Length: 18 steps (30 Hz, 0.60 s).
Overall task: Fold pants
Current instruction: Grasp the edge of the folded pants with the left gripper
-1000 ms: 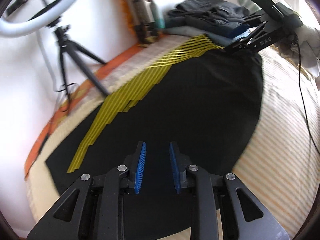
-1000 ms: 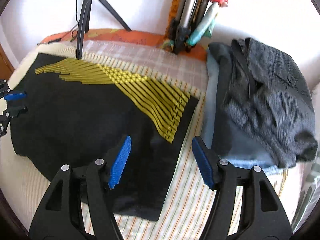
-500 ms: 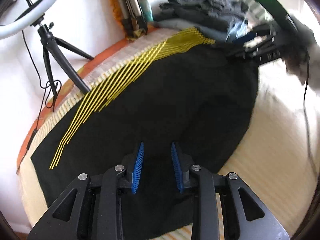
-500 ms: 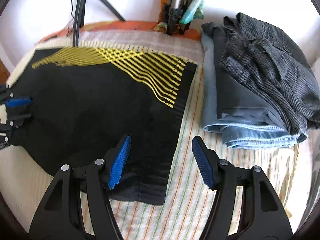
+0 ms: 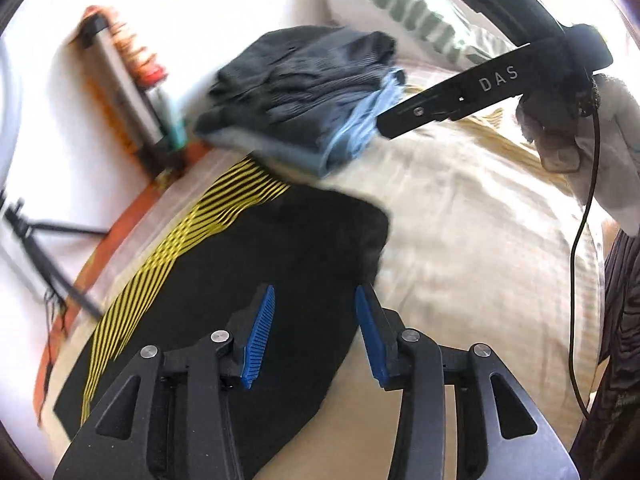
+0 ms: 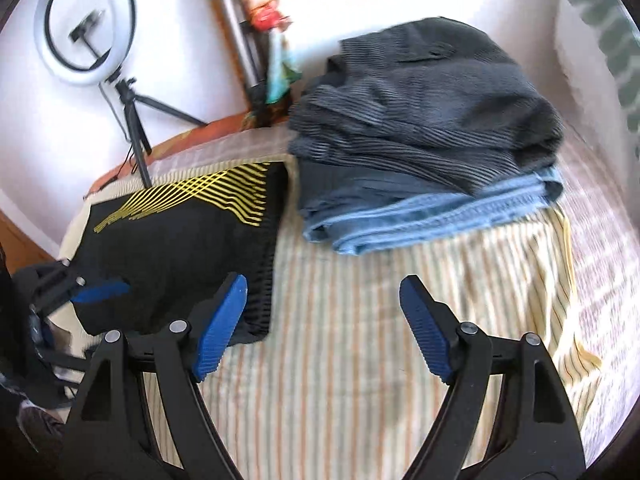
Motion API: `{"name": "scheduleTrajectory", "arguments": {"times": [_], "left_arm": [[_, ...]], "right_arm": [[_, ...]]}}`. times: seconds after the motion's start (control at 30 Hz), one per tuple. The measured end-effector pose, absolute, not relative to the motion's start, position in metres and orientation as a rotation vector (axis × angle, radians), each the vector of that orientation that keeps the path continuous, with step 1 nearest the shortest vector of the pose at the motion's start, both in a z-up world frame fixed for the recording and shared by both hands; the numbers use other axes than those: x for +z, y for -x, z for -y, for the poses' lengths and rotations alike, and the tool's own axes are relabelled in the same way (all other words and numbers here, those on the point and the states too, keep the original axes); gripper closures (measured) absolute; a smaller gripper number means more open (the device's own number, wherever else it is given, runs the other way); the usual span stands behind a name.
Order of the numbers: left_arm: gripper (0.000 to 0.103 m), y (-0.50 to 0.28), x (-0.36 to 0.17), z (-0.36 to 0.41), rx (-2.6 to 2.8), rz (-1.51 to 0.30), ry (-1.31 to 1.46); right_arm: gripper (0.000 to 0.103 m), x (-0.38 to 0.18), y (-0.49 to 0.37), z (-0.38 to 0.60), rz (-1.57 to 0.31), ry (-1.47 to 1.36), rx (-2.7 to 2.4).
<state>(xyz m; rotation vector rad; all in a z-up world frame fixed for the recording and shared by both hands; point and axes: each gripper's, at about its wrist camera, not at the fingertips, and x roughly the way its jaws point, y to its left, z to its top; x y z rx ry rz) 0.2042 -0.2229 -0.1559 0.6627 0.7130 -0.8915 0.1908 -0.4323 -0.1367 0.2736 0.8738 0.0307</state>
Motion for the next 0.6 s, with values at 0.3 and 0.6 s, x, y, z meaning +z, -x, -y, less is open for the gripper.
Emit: {"name": "scheduleTrajectory", "arguments": {"times": [0.3,0.6], "left_arm": [[0.062,-0.209,-0.184,0.282,-0.912,-0.775,-0.763],[0.052,-0.227,-0.201,0.294,-0.9,-0.844,-0.738]], "right_arm": [[0.022,-0.143,-0.183,0.448,-0.881,-0.305,0.027],[0.022,-0.138,-0.18,0.454,-0.862,-0.278,-0.014]]}}
